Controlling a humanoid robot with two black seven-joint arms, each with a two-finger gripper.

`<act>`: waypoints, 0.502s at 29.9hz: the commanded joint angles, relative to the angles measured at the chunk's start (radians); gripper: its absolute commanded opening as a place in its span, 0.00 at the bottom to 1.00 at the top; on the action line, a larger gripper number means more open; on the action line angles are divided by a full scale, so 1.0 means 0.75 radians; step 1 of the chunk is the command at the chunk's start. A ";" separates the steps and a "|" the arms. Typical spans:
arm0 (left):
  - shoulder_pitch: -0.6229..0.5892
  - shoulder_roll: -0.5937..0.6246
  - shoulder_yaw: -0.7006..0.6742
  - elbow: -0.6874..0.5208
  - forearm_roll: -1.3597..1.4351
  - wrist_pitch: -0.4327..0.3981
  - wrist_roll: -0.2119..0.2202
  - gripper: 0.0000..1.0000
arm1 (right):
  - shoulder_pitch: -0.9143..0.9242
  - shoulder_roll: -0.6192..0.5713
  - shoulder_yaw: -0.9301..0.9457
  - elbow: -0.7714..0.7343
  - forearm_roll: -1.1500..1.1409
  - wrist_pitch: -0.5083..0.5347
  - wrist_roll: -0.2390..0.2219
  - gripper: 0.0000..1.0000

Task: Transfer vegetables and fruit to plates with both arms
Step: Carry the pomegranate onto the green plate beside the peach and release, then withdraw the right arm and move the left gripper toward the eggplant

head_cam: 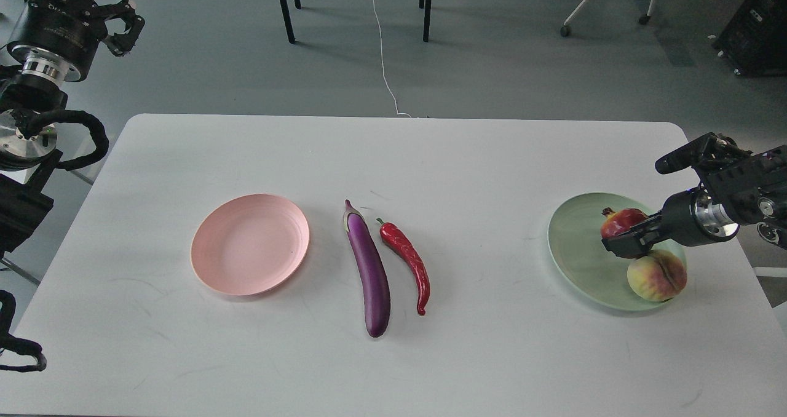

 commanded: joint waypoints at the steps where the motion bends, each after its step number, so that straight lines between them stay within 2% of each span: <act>1: 0.001 -0.006 0.000 0.000 -0.002 0.000 0.000 0.98 | -0.002 -0.009 0.026 -0.001 0.002 0.000 -0.002 0.96; 5: 0.001 -0.002 0.000 -0.002 0.000 0.000 0.002 0.98 | -0.002 -0.014 0.049 0.001 0.014 -0.002 -0.002 0.97; 8: -0.001 0.006 0.000 -0.002 0.000 0.000 0.006 0.98 | -0.002 -0.016 0.208 -0.003 0.055 -0.031 0.002 0.97; 15: -0.001 0.043 0.047 -0.033 0.124 0.000 -0.008 0.98 | -0.006 0.005 0.523 -0.064 0.594 -0.035 -0.012 0.97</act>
